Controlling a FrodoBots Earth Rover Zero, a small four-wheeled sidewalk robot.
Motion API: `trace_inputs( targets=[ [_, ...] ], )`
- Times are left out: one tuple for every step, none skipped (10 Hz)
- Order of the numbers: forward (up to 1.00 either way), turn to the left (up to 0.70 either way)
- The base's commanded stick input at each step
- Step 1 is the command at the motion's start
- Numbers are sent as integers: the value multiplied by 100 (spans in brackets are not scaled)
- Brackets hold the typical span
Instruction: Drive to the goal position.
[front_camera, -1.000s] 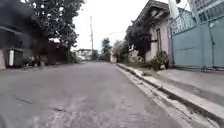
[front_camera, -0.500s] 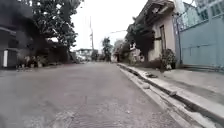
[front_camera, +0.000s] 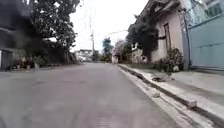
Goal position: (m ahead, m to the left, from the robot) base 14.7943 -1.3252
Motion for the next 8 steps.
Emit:
trace_inputs(
  targets=[
    [100, 0],
    [100, 0],
    [100, 0],
    [100, 0],
    [100, 0],
    [100, 4],
    [100, 11],
    [100, 17]
  ],
)
